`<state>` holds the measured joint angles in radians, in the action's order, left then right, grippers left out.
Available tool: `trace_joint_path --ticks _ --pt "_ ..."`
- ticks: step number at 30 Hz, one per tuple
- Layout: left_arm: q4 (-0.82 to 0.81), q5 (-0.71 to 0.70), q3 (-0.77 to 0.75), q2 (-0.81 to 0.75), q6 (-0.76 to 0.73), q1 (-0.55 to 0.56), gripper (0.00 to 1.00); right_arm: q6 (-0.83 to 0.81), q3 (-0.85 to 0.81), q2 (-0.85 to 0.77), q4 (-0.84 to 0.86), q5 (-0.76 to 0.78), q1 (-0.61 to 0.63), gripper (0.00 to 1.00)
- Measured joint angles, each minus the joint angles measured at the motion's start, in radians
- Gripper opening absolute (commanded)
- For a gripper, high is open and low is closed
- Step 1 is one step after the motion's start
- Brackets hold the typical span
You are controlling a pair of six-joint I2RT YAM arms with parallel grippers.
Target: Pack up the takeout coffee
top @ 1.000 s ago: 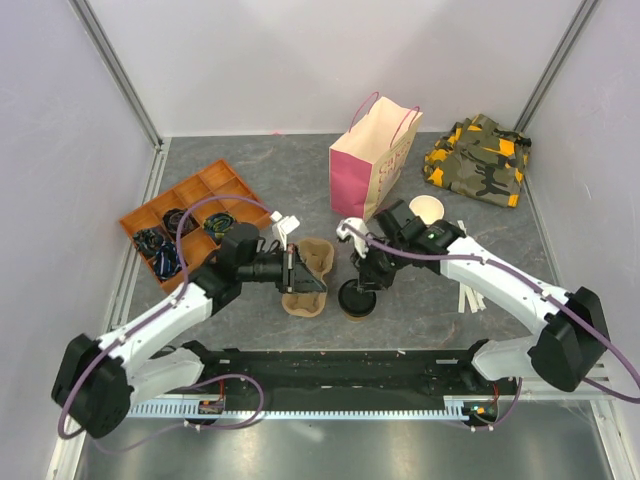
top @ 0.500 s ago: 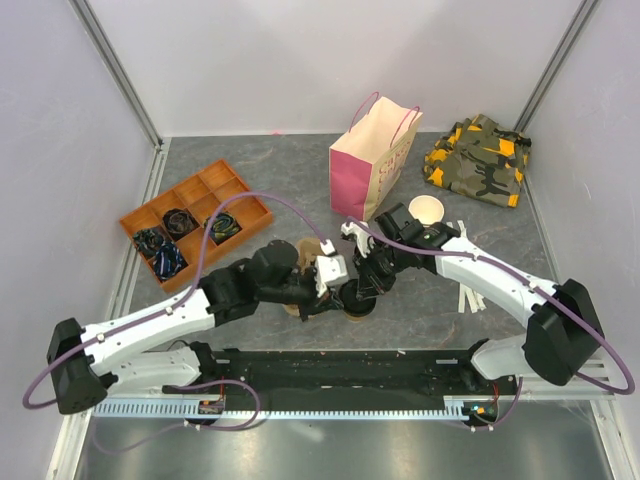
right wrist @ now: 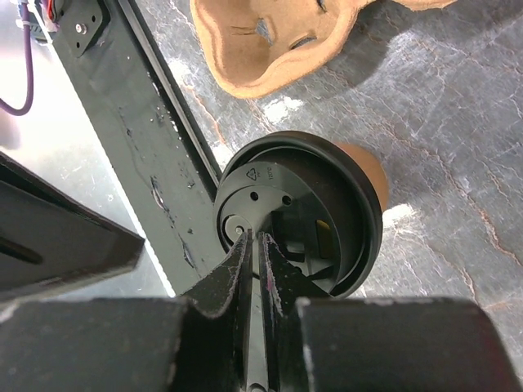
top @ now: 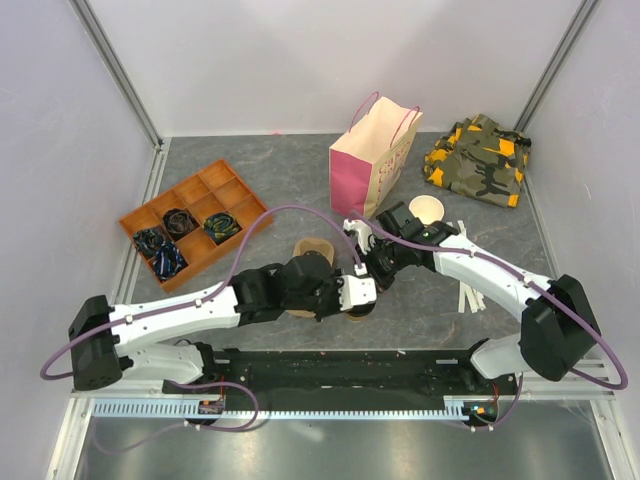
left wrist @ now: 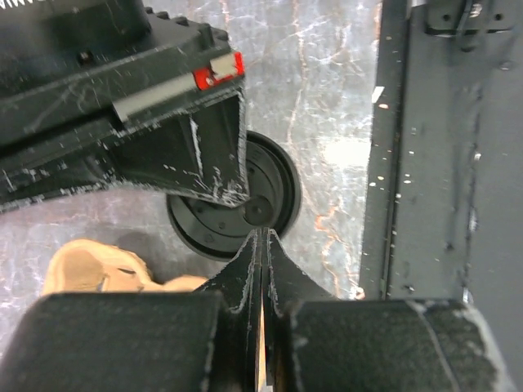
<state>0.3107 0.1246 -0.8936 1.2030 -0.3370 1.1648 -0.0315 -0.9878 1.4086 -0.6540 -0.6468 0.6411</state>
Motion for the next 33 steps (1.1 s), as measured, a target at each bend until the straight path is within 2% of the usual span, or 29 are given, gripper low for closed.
trace_joint_path --ticks 19,28,30,33 --pt "-0.128 -0.019 0.052 0.128 -0.039 0.008 0.02 0.01 0.004 0.018 0.011 -0.036 -0.02 0.15" --pt "-0.077 -0.013 0.052 0.088 -0.042 0.009 0.02 0.009 0.004 0.022 0.011 -0.054 -0.022 0.17" --pt "-0.045 -0.007 0.043 0.066 -0.037 0.009 0.05 0.009 0.004 0.022 0.011 -0.057 -0.023 0.19" --pt "-0.016 0.015 0.023 0.016 -0.013 0.009 0.2 0.005 0.003 0.019 0.01 -0.062 -0.023 0.26"
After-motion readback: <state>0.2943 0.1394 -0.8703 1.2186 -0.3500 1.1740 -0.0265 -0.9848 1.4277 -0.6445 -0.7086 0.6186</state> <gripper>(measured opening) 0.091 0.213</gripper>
